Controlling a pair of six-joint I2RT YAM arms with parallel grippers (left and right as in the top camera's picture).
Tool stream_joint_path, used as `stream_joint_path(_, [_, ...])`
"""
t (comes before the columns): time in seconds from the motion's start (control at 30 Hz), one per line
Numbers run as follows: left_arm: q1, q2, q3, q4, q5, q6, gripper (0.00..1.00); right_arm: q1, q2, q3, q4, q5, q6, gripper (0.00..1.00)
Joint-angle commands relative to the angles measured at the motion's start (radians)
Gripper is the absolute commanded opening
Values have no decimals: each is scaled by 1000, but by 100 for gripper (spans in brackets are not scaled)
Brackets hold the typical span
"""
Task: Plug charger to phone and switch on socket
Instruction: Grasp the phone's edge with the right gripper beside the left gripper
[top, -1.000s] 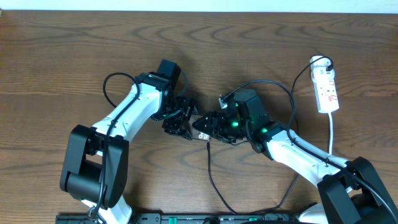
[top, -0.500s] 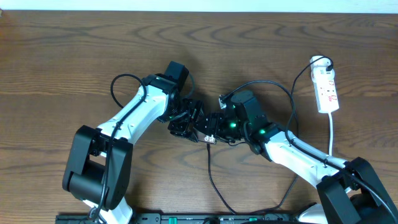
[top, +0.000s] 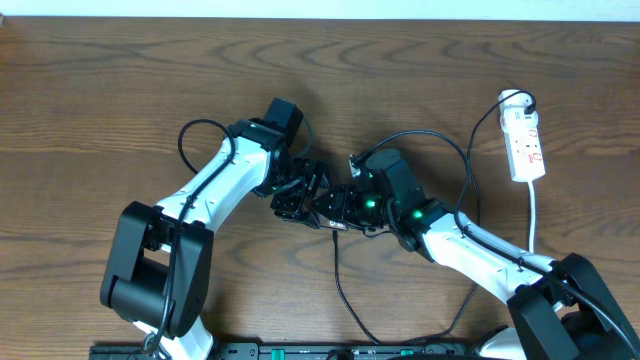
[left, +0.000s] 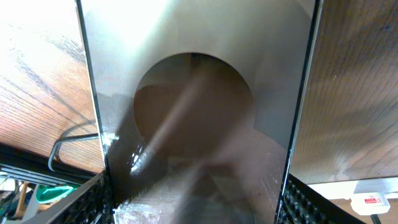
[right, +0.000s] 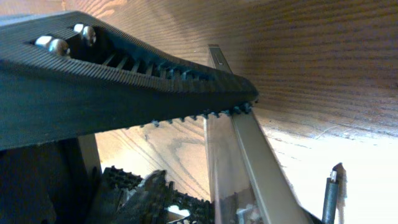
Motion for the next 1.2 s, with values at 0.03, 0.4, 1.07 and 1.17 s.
stream_joint_path(0.03, [-2,-32,25,0,32,-6,8,7,6,15,0,7,-6,30])
stream_joint_path(0.4, [-2,-32,25,0,32,-6,8,7,6,15,-1,13,-6,1])
stream_joint_path(1.07, [17,-44,25,-8,31,89,85,-47,5,15,5,-29,-50,1])
stream_joint_path(1.17, [36,-71,25,-8,29,143,89,-76,6,15,10,-56,-60,1])
